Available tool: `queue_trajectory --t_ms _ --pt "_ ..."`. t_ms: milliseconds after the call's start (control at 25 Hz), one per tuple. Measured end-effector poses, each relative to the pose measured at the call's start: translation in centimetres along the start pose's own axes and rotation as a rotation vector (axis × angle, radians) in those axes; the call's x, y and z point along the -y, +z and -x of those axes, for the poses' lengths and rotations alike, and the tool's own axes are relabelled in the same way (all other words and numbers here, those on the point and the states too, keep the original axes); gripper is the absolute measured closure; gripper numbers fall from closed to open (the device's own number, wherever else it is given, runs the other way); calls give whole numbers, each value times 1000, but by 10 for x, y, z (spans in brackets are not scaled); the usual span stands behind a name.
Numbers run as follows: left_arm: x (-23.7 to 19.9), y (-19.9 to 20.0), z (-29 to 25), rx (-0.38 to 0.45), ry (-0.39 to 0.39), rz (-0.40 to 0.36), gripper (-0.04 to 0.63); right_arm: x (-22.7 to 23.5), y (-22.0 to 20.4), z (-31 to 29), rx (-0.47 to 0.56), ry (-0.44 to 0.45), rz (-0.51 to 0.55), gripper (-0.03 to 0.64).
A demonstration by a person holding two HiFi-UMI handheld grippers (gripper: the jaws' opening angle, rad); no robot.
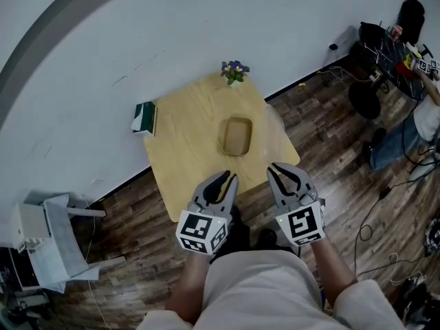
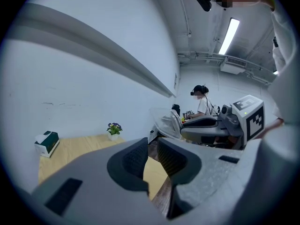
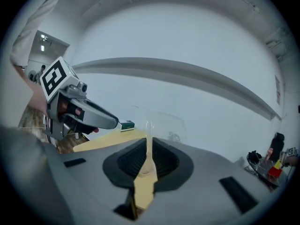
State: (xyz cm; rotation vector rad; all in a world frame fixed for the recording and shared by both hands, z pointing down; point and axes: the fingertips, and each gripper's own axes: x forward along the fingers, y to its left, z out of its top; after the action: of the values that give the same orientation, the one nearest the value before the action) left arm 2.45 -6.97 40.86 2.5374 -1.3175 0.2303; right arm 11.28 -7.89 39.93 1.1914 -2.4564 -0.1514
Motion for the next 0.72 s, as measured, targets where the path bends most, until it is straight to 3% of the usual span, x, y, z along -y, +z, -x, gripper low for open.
queue_trajectory --t_ms 440,720 --pt "51 13 24 51 -2 -28 560 -7 21 66 135 61 -215 575" --pt "80 12 38 63 -4 -37 580 -9 21 100 167 67 -254 575"
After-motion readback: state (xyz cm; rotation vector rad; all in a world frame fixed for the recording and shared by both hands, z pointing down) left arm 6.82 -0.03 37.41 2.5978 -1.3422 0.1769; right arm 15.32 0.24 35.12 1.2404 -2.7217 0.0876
